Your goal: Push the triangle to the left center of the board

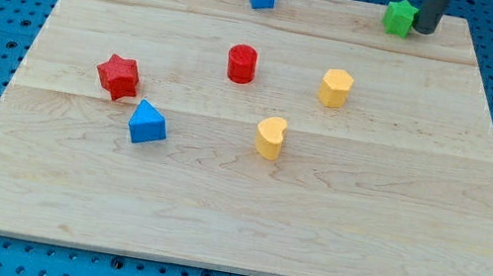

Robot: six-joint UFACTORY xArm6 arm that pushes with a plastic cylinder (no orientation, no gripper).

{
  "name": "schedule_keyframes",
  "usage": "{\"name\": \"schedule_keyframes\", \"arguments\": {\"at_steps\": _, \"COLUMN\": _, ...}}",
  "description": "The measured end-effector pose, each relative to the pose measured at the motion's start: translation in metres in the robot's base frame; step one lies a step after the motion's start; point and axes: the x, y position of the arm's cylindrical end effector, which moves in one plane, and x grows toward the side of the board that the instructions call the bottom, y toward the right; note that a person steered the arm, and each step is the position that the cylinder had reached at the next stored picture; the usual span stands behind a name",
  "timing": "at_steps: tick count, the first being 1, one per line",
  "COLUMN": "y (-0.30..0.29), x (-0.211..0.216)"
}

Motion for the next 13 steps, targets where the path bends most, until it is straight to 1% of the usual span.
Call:
{"name": "schedule_keyframes", "arguments": {"at_steps": 1, "y": 0.014, "x": 0.006}}
{"name": "schedule_keyframes", "arguments": {"at_steps": 3, "y": 0.019, "x": 0.012}}
{"name": "schedule_keyframes", "arguments": {"at_steps": 4, "y": 0.020, "x": 0.026}}
{"name": "schedule_keyframes", "arguments": {"at_steps": 5, "y": 0.021, "x": 0.052}}
{"name": "schedule_keyframes", "arguments": {"at_steps": 6, "y": -0.016, "x": 0.086}}
{"name": "schedule_keyframes", "arguments": {"at_steps": 7, "y": -0.085, "x": 0.107}}
{"name": "schedule_keyframes", "arguments": {"at_steps": 8, "y": -0.160, "x": 0.110}}
{"name": "schedule_keyframes", "arguments": {"at_steps": 9, "y": -0.209, "x": 0.157}}
{"name": "schedule_keyframes", "arguments": {"at_steps": 10, "y": -0.265, "x": 0.213}}
{"name": "schedule_keyframes", "arguments": {"at_steps": 11, "y": -0.322, "x": 0.244}}
{"name": "schedule_keyframes", "arguments": {"at_steps": 12, "y": -0.339, "x": 0.263}}
{"name": "schedule_keyframes", "arguments": {"at_steps": 13, "y": -0.445, "x": 0.252}}
